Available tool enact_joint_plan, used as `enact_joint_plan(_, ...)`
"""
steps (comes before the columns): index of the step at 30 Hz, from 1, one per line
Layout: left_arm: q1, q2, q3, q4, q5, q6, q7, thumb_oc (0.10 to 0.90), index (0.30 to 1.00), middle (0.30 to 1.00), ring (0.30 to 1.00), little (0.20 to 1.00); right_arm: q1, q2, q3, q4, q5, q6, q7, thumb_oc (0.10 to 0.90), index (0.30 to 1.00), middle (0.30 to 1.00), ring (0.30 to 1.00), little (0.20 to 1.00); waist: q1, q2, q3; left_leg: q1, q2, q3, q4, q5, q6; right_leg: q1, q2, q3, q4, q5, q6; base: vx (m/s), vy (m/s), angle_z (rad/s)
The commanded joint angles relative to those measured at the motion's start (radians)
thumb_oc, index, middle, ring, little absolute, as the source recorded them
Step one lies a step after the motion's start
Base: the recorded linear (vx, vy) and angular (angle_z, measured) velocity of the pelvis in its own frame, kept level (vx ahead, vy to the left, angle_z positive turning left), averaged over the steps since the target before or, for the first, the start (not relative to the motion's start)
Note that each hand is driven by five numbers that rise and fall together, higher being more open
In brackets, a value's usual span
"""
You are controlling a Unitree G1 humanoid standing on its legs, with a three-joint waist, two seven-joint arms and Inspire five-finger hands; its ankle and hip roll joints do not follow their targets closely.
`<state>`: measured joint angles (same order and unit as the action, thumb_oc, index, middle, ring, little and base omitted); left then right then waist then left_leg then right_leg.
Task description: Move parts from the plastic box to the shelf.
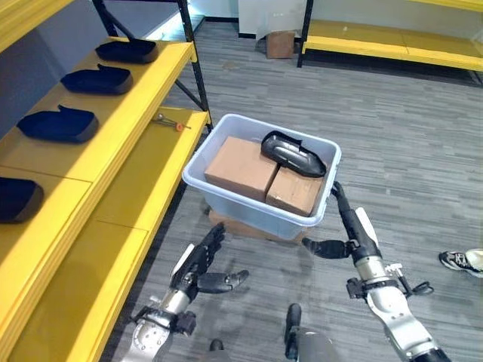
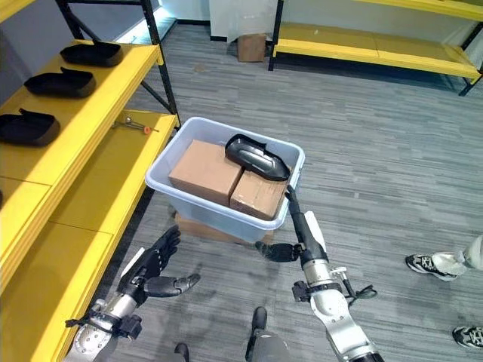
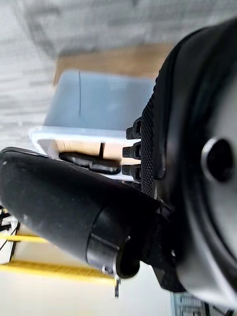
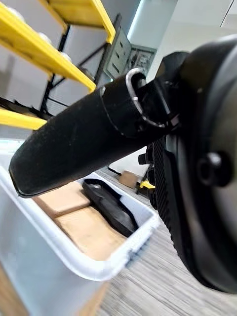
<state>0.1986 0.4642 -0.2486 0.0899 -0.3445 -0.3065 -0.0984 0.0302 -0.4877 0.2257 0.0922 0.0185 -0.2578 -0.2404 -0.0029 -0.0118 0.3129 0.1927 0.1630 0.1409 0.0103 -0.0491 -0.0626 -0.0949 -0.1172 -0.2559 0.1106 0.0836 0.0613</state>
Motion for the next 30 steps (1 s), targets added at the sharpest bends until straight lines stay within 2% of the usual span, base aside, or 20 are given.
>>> enact_joint_plan(1, -0.022, 0.039, 0.041, -0.094, 0.001, -0.092, -0.003, 0.9, 1.0, 1.0, 1.0, 1.0, -0.047, -0.003, 0.016, -0.085, 0.004, -0.102, -0.007, 0.9, 1.0, 1.0, 1.0, 1.0, 0.006, -0.039, -0.128, 0.032, -0.155, 0.042, 0.073, -0.15, 0.087, 0.001, -0.019, -0.025, -0.064, 0.008, 0.052, 0.16, -0.116, -0.06)
enact_joint_plan(2, -0.023, 0.036, 0.041, -0.091, -0.002, -0.091, -0.001, 0.9, 1.0, 1.0, 1.0, 1.0, -0.045, -0.005, 0.017, -0.085, 0.006, -0.106, 0.002, 0.9, 1.0, 1.0, 1.0, 1.0, 0.005, -0.038, -0.132, 0.027, -0.156, 0.04, 0.093, -0.149, 0.082, 0.004, -0.012, -0.024, -0.067, 0.002, 0.045, 0.23, -0.167, -0.08)
enact_joint_plan(4, -0.025, 0.032, 0.046, -0.082, -0.002, -0.096, 0.008, 0.9, 1.0, 1.0, 1.0, 1.0, -0.033, -0.018, 0.018, -0.085, 0.015, -0.116, 0.026, 0.9, 1.0, 1.0, 1.0, 1.0, 0.004, -0.021, -0.142, 0.004, -0.161, 0.029, 0.2, -0.1, 0.052, 0.023, 0.022, -0.026, -0.077, -0.031, 0.014, 0.19, -0.16, -0.07)
enact_joint_plan(6, -0.035, 0.03, 0.045, -0.077, -0.013, -0.105, 0.006, 0.9, 1.0, 1.0, 1.0, 1.0, -0.021, -0.034, 0.014, -0.086, 0.028, -0.132, 0.035, 0.9, 1.0, 1.0, 1.0, 1.0, 0.007, -0.015, -0.142, -0.067, -0.176, 0.026, 0.381, -0.031, 0.018, 0.05, 0.042, -0.037, -0.093, -0.06, -0.019, 0.09, -0.133, -0.06)
enact_joint_plan(7, -0.036, 0.03, 0.045, -0.076, -0.013, -0.105, 0.007, 0.9, 1.0, 1.0, 1.0, 1.0, -0.02, -0.034, 0.013, -0.087, 0.028, -0.132, 0.035, 0.9, 1.0, 1.0, 1.0, 1.0, 0.006, -0.018, -0.144, -0.076, -0.18, 0.025, 0.389, -0.021, 0.017, 0.049, 0.04, -0.038, -0.095, -0.06, -0.02, 0.06, -0.128, 0.0)
enact_joint_plan(8, -0.041, 0.028, 0.044, -0.074, -0.01, -0.104, 0.009, 0.9, 1.0, 1.0, 1.0, 1.0, -0.015, -0.04, 0.01, -0.083, 0.02, -0.137, 0.034, 0.9, 1.0, 1.0, 1.0, 1.0, 0.009, -0.02, -0.137, -0.142, -0.178, 0.024, 0.506, 0.015, 0.004, 0.066, 0.045, -0.037, -0.103, -0.071, -0.035, 0.06, -0.15, -0.03)
enact_joint_plan(9, -0.053, 0.021, 0.044, -0.071, -0.005, -0.098, 0.012, 0.9, 1.0, 1.0, 1.0, 1.0, -0.016, -0.047, 0.011, -0.069, 0.022, -0.149, 0.036, 0.9, 1.0, 1.0, 1.0, 1.0, 0.012, -0.029, -0.116, -0.258, -0.156, 0.026, 0.654, 0.049, -0.004, 0.087, 0.04, -0.028, -0.101, -0.083, -0.052, 0.09, -0.159, -0.06)
enact_joint_plan(10, -0.063, 0.014, 0.042, -0.062, -0.004, -0.101, 0.015, 0.9, 1.0, 1.0, 1.0, 1.0, -0.025, -0.051, 0.016, -0.054, 0.028, -0.162, 0.042, 0.9, 1.0, 1.0, 1.0, 1.0, 0.013, -0.027, -0.103, -0.322, -0.129, 0.022, 0.679, 0.048, 0.003, 0.094, 0.043, -0.015, -0.095, -0.088, -0.058, 0.1, -0.083, -0.1)
enact_joint_plan(12, -0.068, 0.007, 0.041, -0.056, 0.004, -0.1, 0.038, 0.9, 1.0, 1.0, 1.0, 1.0, -0.047, -0.048, 0.026, -0.048, 0.021, -0.165, 0.06, 0.9, 1.0, 1.0, 1.0, 1.0, 0.012, -0.026, -0.091, -0.34, -0.106, 0.031, 0.605, 0.04, 0.019, 0.11, 0.046, 0.019, -0.093, -0.093, -0.053, 0.12, 0.078, -0.26)
enact_joint_plan(13, -0.068, 0.006, 0.041, -0.053, 0.007, -0.1, 0.054, 0.9, 1.0, 1.0, 1.0, 1.0, -0.059, -0.045, 0.033, -0.05, 0.015, -0.16, 0.073, 0.9, 1.0, 1.0, 1.0, 1.0, 0.01, -0.019, -0.085, -0.329, -0.091, 0.039, 0.491, 0.044, 0.02, 0.119, 0.052, 0.038, -0.093, -0.097, -0.047, 0.2, 0.237, -0.58)
enact_joint_plan(14, -0.061, 0.012, 0.044, -0.054, 0.003, -0.105, 0.065, 0.9, 1.0, 1.0, 1.0, 1.0, -0.063, -0.047, 0.037, -0.061, 0.006, -0.155, 0.086, 0.9, 1.0, 1.0, 1.0, 1.0, 0.006, -0.012, -0.085, -0.317, -0.072, 0.034, 0.28, 0.088, 0.011, 0.132, 0.057, 0.06, -0.102, -0.095, -0.036, 0.19, 0.221, -0.56)
enact_joint_plan(15, -0.059, 0.013, 0.045, -0.055, 0.001, -0.106, 0.065, 0.9, 1.0, 1.0, 1.0, 1.0, -0.062, -0.048, 0.038, -0.063, 0.005, -0.154, 0.087, 0.9, 1.0, 1.0, 1.0, 1.0, 0.006, -0.012, -0.085, -0.31, -0.07, 0.033, 0.25, 0.099, 0.008, 0.137, 0.056, 0.064, -0.105, -0.095, -0.034, 0.2, 0.218, -0.45)
enact_joint_plan(16, -0.051, 0.016, 0.049, -0.053, -0.003, -0.114, 0.063, 0.9, 1.0, 1.0, 1.0, 1.0, -0.055, -0.054, 0.038, -0.069, 0.008, -0.157, 0.094, 0.9, 1.0, 1.0, 1.0, 1.0, 0.007, -0.009, -0.085, -0.305, -0.054, 0.018, 0.159, 0.134, -0.003, 0.152, 0.058, 0.078, -0.117, -0.096, -0.029, 0.16, 0.152, -0.26)
enact_joint_plan(18, -0.032, 0.021, 0.061, -0.058, -0.007, -0.123, 0.053, 0.9, 1.0, 1.0, 1.0, 1.0, -0.042, -0.061, 0.041, -0.075, 0.016, -0.159, 0.098, 0.9, 1.0, 1.0, 1.0, 1.0, 0.018, -0.013, -0.08, -0.33, -0.012, -0.027, 0.058, 0.223, -0.029, 0.184, 0.054, 0.107, -0.133, -0.099, -0.028, 0.23, 0.217, -0.35)
enact_joint_plan(19, -0.024, 0.023, 0.07, -0.055, -0.014, -0.132, 0.038, 0.9, 1.0, 1.0, 1.0, 1.0, -0.039, -0.062, 0.045, -0.071, 0.012, -0.166, 0.098, 0.9, 1.0, 1.0, 1.0, 1.0, 0.025, -0.025, -0.071, -0.362, 0.011, -0.054, 0.047, 0.26, -0.036, 0.202, 0.044, 0.122, -0.134, -0.101, -0.033, 0.26, 0.24, -0.33)
enact_joint_plan(20, -0.022, 0.024, 0.076, -0.047, -0.017, -0.138, 0.029, 0.9, 1.0, 1.0, 1.0, 1.0, -0.039, -0.064, 0.05, -0.067, 0.011, -0.168, 0.101, 0.9, 1.0, 1.0, 1.0, 1.0, 0.031, -0.03, -0.066, -0.384, 0.015, -0.073, 0.04, 0.263, -0.037, 0.211, 0.035, 0.13, -0.13, -0.105, -0.033, 0.2, 0.2, -0.22)
enact_joint_plan(23, -0.031, 0.016, 0.08, -0.026, -0.018, -0.148, 0.022, 0.9, 1.0, 1.0, 1.0, 1.0, -0.046, -0.067, 0.061, -0.062, 0.013, -0.172, 0.105, 0.9, 1.0, 1.0, 1.0, 1.0, 0.039, -0.032, -0.058, -0.402, 0.0, -0.096, 0.047, 0.241, -0.034, 0.217, 0.018, 0.139, -0.121, -0.11, -0.028, 0.19, 0.239, -0.42)
enact_joint_plan(26, -0.04, 0.012, 0.081, -0.006, -0.014, -0.144, 0.002, 0.9, 1.0, 1.0, 1.0, 1.0, -0.022, -0.075, 0.048, -0.074, 0.037, -0.183, 0.131, 0.9, 1.0, 1.0, 1.0, 1.0, 0.032, -0.002, -0.066, -0.322, -0.035, -0.094, 0.028, 0.178, -0.021, 0.222, 0.012, 0.131, -0.075, -0.14, -0.015, 0.26, 0.326, -0.66)
enact_joint_plan(30, -0.046, 0.027, 0.079, -0.006, -0.001, -0.136, -0.011, 0.9, 1.0, 1.0, 1.0, 1.0, 0.004, -0.058, 0.032, -0.111, 0.024, -0.166, 0.137, 0.9, 1.0, 1.0, 1.0, 1.0, 0.03, 0.003, -0.085, -0.24, -0.068, -0.08, -0.009, 0.123, 0.001, 0.22, 0.005, 0.105, -0.057, -0.153, 0.004, 0.16, 0.171, -0.18)
